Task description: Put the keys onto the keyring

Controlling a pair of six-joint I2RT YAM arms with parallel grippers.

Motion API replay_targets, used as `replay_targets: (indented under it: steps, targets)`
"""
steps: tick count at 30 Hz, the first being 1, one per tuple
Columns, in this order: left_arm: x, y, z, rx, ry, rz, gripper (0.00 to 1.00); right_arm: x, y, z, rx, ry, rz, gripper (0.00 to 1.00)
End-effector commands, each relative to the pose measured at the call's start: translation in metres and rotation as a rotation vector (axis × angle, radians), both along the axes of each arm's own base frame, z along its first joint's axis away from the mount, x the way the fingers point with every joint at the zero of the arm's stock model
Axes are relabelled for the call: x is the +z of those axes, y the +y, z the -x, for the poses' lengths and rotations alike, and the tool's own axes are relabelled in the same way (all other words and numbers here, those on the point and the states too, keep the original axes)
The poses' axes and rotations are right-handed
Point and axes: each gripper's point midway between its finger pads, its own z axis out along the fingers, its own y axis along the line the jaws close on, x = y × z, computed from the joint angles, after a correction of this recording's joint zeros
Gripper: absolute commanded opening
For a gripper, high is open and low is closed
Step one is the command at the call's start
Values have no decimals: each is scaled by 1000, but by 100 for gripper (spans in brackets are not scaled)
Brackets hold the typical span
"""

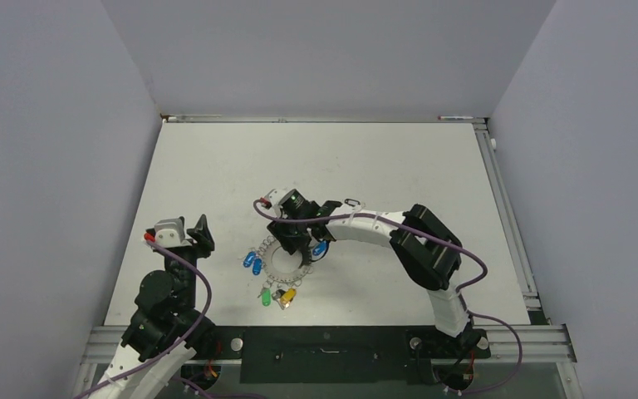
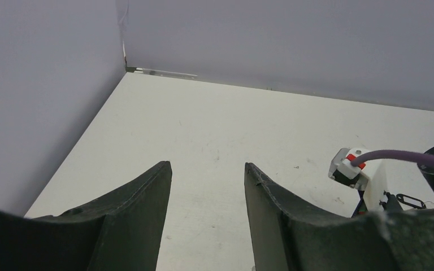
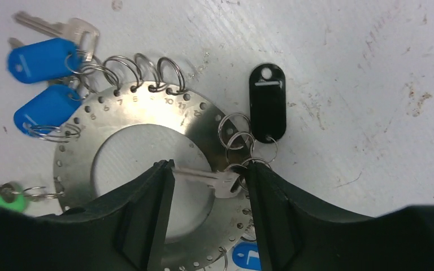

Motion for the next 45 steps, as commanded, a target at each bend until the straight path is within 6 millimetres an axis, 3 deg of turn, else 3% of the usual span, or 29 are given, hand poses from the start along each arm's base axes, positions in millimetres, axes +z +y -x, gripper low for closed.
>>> replay_targets:
  steps: [1,4,8,11,14,18,29,33,39,45]
  targets:
    - [9,-3,-2,-13,-31,8,47,67,16,-12,-20,-10,-174,52]
    - [9,-3,-1,-13,-32,9,47,83,22,-18,-72,-3,-207,54]
    - [9,-3,-1,-19,-34,9,47,86,36,-21,-125,9,-220,54]
    - [9,-4,-1,-21,-34,8,47,75,41,-25,-190,-4,-187,52]
    - [9,-4,0,-24,-35,9,47,63,41,-29,-260,5,-144,42]
    - [10,-5,0,-30,-38,10,47,47,43,-26,-281,28,-118,41]
    - [9,-5,0,-35,-37,8,47,7,4,-42,-393,13,60,39]
    - [10,-5,1,-32,-38,9,47,15,-11,-46,-417,-15,85,39]
    - [10,-6,0,-35,-37,8,47,21,-13,-43,-409,-15,75,39]
    - [9,-5,0,-33,-34,6,47,10,-18,-43,-412,-8,99,19]
